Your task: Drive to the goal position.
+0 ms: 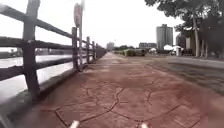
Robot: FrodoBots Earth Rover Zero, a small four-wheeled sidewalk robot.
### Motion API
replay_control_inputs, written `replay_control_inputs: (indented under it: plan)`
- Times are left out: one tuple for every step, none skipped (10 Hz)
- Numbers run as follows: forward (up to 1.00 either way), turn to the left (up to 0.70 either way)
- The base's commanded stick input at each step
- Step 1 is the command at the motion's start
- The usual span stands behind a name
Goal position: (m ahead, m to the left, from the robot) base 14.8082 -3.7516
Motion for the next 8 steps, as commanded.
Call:
replay_control_inputs:
  plan:
    - [0.70, 0.00]
    - [0.70, 0.00]
    - [0.70, 0.00]
    - [0.70, 0.00]
    - [0.70, 0.00]
    - [0.70, 0.00]
    - [0.70, 0.00]
    - [0.70, 0.00]
